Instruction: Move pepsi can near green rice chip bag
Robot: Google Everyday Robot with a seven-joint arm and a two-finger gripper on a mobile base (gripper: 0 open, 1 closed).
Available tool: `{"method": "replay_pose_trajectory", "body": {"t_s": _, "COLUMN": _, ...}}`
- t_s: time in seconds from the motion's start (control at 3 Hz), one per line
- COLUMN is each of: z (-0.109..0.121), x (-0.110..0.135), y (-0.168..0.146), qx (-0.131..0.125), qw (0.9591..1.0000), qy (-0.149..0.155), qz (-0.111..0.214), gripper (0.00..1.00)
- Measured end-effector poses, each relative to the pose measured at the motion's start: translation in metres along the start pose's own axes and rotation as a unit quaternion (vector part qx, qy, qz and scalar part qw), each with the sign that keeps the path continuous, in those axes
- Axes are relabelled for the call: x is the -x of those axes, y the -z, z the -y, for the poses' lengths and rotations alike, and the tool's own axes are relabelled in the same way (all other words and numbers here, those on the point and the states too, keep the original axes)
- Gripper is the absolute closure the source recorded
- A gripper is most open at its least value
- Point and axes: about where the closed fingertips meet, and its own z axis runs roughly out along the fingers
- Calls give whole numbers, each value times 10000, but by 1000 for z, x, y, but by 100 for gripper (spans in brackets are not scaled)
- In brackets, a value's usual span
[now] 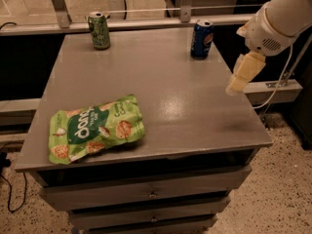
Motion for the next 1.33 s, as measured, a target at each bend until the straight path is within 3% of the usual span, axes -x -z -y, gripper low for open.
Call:
{"method": "replay_pose_trajectory", "body": {"t_s": 0.33, "z": 47, "x": 10, "y": -45, "qx": -130, "qw": 9980, "qy": -450, "qz": 422, "gripper": 0}}
{"method": "replay_pose_trajectory", "body": {"t_s": 0.67, "z": 91, "x": 19, "y": -86, "qx": -266, "qw": 9898, "qy": -905, "qz": 1065, "gripper": 0}}
{"method": "replay_pose_trajectory", "body": {"t_s": 1.0, "z": 125, "x": 27, "y": -114, "qx": -429, "qw": 9745, "qy": -1327, "qz": 1756, "gripper": 0}}
{"method": "replay_pose_trajectory", "body": {"t_s": 1.33, "z": 151, "x": 37, "y": -131, "qx": -565, "qw": 9537, "qy": -1644, "qz": 2454, "gripper": 0}}
